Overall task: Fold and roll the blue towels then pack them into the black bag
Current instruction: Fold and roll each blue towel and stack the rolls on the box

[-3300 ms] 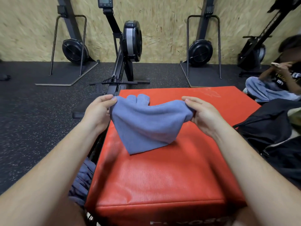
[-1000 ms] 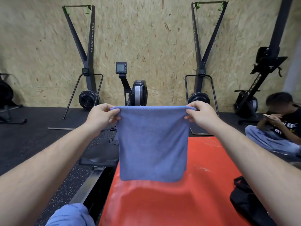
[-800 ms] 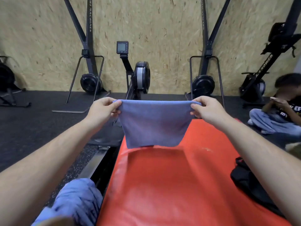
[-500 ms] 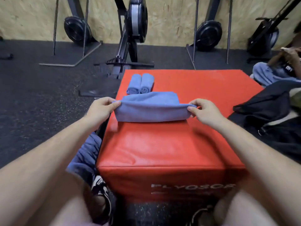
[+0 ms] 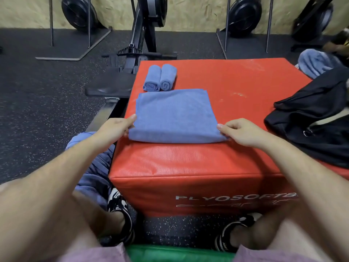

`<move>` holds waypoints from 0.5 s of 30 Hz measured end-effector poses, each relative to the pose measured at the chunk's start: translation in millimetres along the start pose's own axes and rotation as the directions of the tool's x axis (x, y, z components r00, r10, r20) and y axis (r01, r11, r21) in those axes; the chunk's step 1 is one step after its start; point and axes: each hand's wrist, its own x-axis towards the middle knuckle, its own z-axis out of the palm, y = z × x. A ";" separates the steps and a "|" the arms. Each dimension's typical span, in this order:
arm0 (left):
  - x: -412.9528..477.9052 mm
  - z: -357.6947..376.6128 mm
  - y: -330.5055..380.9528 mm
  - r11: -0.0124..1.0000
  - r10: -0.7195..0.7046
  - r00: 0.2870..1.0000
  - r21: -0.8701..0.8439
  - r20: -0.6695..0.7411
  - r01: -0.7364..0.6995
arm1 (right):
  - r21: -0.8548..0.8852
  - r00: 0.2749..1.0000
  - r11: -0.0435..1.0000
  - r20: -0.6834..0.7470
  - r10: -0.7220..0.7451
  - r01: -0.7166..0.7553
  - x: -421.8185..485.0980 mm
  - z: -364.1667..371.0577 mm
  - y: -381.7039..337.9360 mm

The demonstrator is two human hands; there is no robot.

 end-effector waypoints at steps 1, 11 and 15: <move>0.4 1.9 1.4 1.000 -0.007 1.000 -0.001 -0.003 0.007 | -0.021 1.000 1.000 0.000 0.009 -0.009 1.1 -0.7 -1.3; 29.7 40.6 -5.1 0.697 0.289 0.944 0.640 0.161 -0.323 | -0.466 0.987 0.874 -0.014 -0.162 0.137 38.5 45.5 -35.8; 30.1 53.0 -0.7 0.672 0.116 0.936 0.668 0.333 -0.320 | -0.537 0.989 0.836 0.141 -0.047 0.117 45.6 64.7 -44.0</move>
